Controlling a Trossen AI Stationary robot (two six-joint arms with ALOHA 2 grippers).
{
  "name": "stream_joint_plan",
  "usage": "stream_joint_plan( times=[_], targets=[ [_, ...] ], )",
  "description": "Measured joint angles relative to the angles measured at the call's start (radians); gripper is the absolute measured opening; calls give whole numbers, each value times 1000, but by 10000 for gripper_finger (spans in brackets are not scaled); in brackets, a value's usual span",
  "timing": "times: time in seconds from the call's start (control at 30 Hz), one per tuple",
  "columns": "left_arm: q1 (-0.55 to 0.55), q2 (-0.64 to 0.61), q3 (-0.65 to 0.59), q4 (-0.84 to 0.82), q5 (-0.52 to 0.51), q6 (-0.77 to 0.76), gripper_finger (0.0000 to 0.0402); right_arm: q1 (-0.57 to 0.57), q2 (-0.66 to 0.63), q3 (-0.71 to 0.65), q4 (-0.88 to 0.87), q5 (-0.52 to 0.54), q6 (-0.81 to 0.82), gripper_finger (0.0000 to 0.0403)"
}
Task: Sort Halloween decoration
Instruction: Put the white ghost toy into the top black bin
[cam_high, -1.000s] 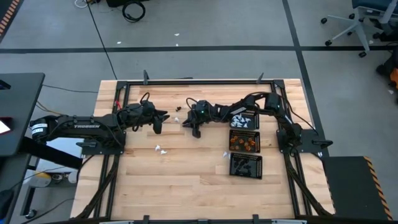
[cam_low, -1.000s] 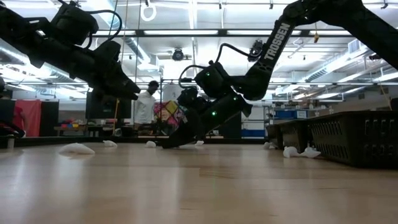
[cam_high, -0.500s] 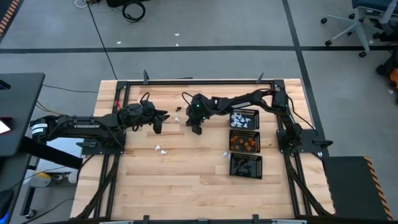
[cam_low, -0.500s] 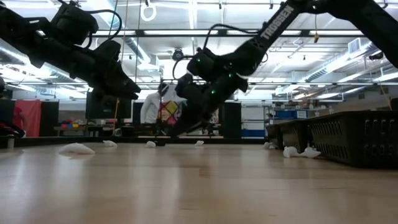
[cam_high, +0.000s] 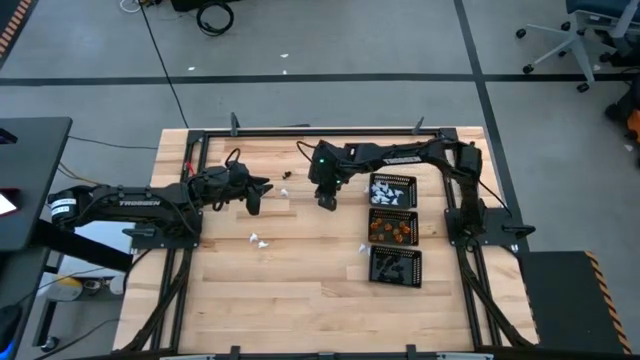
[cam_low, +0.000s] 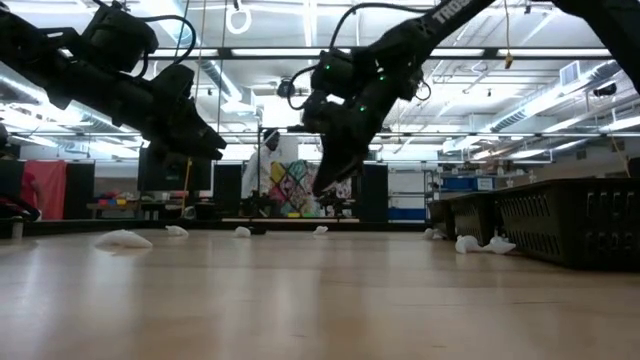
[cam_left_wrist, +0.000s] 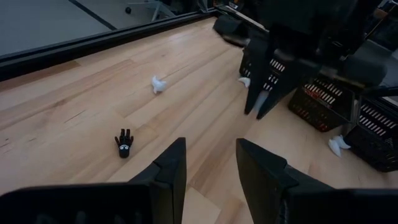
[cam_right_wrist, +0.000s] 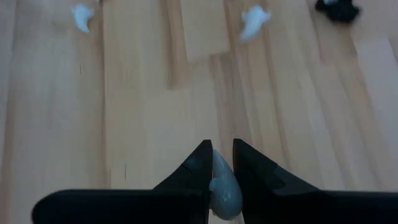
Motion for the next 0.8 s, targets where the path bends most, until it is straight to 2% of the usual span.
stream_joint_plan(
  times=[0.3, 0.5, 0.7, 0.8],
  targets=[
    [0, 0, 0, 1, 1, -6, 126, 0, -132, 0, -330, 119, 35, 61],
    [-2, 0, 0, 56, 93, 48, 126, -7, -198, 0, -575, 203, 51, 61],
    [-27, 6, 0, 59, 95, 74, 126, -29, -216, -7, -753, 274, 109, 61],
    [-36, 15, 0, 60, 95, 74, 126, -47, -216, -46, -765, 291, 123, 62]
  ],
)
